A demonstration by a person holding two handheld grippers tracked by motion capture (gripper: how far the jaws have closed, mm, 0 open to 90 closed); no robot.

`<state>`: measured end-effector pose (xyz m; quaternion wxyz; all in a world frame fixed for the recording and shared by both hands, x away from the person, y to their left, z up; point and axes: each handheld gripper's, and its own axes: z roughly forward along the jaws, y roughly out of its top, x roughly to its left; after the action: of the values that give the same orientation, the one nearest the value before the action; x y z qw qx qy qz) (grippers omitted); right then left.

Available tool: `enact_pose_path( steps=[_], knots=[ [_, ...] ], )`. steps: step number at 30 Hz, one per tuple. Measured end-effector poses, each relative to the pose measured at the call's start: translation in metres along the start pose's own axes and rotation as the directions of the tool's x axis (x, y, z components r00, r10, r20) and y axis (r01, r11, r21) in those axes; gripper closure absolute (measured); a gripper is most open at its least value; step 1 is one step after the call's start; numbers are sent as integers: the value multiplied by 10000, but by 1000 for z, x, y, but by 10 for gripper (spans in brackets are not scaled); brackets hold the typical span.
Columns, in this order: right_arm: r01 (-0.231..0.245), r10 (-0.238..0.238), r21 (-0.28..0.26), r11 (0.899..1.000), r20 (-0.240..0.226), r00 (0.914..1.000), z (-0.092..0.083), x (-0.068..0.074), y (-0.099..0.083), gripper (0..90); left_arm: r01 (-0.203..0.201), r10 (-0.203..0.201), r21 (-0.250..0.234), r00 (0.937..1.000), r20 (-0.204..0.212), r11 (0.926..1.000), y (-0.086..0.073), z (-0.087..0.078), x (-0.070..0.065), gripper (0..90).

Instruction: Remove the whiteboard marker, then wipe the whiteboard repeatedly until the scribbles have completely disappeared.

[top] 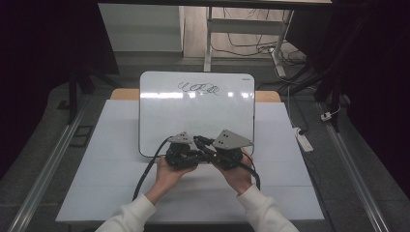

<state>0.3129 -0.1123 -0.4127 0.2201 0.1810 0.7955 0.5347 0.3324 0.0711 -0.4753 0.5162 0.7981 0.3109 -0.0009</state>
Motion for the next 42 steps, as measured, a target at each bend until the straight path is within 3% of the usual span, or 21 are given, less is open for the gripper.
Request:
enact_pose_path(
  steps=[1, 2, 6, 10, 12, 15, 20, 23, 26, 31, 36, 37, 38, 40, 41, 42],
  knots=[
    [0, 0, 0, 10000, 0, 10000, 0, 0, 0, 781, 0, 0, 0, 10000, 0, 10000, 0, 0, 0, 776],
    [-247, 247, -36, 9997, -51, 9997, -1, -2, 0, 650, -187, 186, -72, 9997, -134, 9998, 0, -3, 0, 776],
    [-721, 724, -375, 9967, 55, 9974, -19, -13, -3, 524, -639, 607, -516, 9962, -621, 9966, -2, -19, 2, 777],
    [-1157, 1164, -355, 9927, 193, 9930, -45, -35, -21, 473, -793, 714, -967, 9940, -824, 9921, -3, -36, 9, 778],
    [-1572, 1574, -163, 9874, 90, 9875, -58, -47, -37, 460, -824, 726, -1156, 9936, -867, 9899, -3, -43, 12, 778],
    [-1933, 1923, 274, 9808, 371, 9806, -78, -60, -66, 443, -896, 763, -1457, 9926, -945, 9853, -3, -52, 17, 778],
    [-2335, 2256, 758, 9694, 997, 9691, -107, -75, -106, 424, -1059, 850, -1912, 9898, -1141, 9758, -2, -63, 22, 778],
    [-2575, 2464, 779, 9631, 1292, 9605, -121, -81, -121, 425, -1106, 859, -2100, 9886, -1236, 9714, -1, -67, 23, 778],
    [-2886, 2751, 824, 9539, 1439, 9506, -127, -86, -130, 425, -1217, 877, -2452, 9855, -1450, 9618, 0, -75, 26, 778],
    [-2755, 2547, 1161, 9542, 1672, 9525, -127, -89, -138, 424, -1152, 728, -2857, 9852, -1549, 9514, 3, -86, 30, 778],
    [-2144, 1857, 1553, 9643, 1807, 9659, -122, -85, -139, 415, -1126, 571, -3349, 9836, -1712, 9355, 11, -96, 37, 778],
    [-2062, 1767, 1608, 9652, 1805, 9676, -121, -84, -139, 414, -1126, 571, -3349, 9836, -1712, 9355, 11, -96, 37, 778],
    [-2061, 1764, 1646, 9646, 1785, 9680, -120, -84, -140, 414, -1110, 485, -3537, 9823, -1808, 9287, 22, -99, 43, 778],
    [-1966, 1653, 1790, 9640, 1756, 9705, -117, -82, -141, 413, -1297, 532, -3640, 9757, -2127, 9223, 36, -101, 49, 778],
    [-1966, 1653, 1790, 9640, 1756, 9705, -117, -82, -141, 413, -1297, 532, -3640, 9757, -2127, 9223, 36, -101, 49, 778],
    [-1773, 1447, 1890, 9658, 1744, 9740, -115, -81, -142, 412, -1459, 524, -3828, 9683, -2442, 9122, 51, -104, 58, 778]
  ],
)
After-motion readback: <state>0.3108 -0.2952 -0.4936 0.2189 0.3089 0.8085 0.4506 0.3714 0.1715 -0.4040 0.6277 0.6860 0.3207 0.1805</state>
